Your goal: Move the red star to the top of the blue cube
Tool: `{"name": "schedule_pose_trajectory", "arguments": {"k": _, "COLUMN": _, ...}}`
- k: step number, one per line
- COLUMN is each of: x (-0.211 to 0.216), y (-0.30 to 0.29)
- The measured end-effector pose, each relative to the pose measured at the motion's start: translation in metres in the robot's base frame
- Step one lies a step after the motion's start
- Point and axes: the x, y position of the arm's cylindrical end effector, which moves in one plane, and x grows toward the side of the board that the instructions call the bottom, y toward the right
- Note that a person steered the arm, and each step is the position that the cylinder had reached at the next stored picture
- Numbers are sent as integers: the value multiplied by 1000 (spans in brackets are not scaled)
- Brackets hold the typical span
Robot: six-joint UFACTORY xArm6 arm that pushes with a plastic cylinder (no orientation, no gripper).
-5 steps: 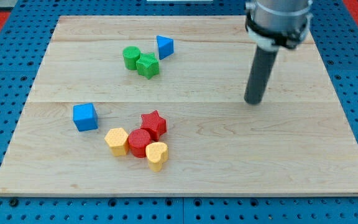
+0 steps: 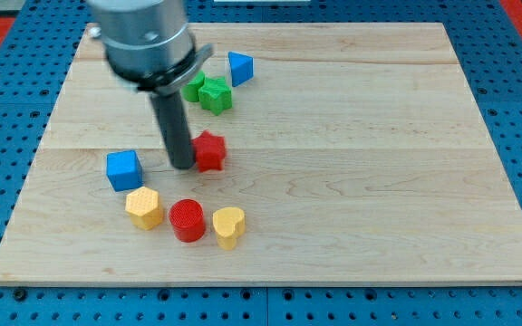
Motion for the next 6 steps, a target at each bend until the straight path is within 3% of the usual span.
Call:
{"name": "schedule_pose_trajectory", "arguments": {"k": 1, "x": 8, "y": 1}}
{"name": "schedule_pose_trajectory", "arguments": {"k": 2, "x": 43, "y": 11}}
{"name": "schedule_pose_trajectory", "arguments": {"k": 3, "x": 18, "y": 70}}
{"name": "schedule_pose_trajectory", "arguments": {"k": 5, "x": -20, "y": -63}}
{"name": "schedule_pose_trajectory", "arguments": {"k": 6, "x": -13, "y": -55}}
